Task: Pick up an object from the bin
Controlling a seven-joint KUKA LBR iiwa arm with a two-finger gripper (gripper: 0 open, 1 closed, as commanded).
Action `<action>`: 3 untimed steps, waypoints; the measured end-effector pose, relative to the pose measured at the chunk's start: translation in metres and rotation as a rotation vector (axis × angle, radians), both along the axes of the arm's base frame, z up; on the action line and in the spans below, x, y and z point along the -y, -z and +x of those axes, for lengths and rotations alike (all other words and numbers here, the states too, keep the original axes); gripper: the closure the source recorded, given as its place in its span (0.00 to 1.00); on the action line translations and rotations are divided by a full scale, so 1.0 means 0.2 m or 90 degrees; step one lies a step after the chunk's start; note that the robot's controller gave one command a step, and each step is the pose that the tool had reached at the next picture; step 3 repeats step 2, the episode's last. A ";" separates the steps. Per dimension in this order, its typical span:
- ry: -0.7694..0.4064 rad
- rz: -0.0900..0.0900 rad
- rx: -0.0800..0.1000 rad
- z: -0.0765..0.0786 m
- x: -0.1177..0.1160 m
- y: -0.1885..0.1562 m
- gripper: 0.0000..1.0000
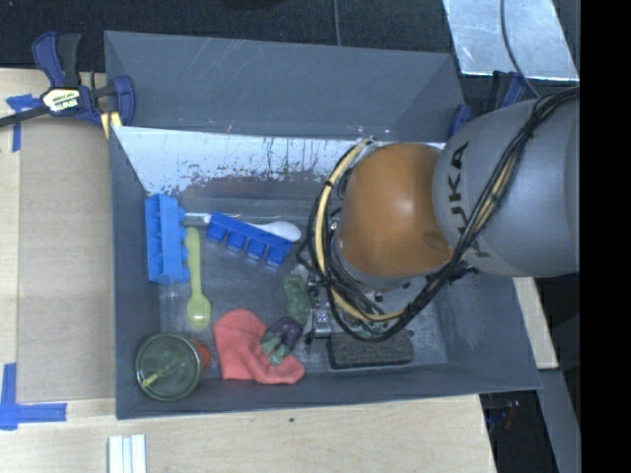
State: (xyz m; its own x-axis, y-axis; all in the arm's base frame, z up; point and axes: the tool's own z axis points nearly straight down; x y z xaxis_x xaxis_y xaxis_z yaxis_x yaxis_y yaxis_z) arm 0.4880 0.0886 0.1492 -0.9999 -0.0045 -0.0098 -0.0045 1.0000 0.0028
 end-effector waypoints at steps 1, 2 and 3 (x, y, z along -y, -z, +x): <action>0.000 0.000 -0.001 0.00 0.00 -0.07 1.00; 0.000 -0.001 -0.004 -0.01 0.00 -0.29 1.00; 0.000 -0.001 -0.004 -0.01 0.00 -0.29 1.00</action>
Offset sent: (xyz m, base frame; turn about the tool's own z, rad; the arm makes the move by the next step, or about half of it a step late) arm -0.0003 -0.0004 0.0831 -0.0001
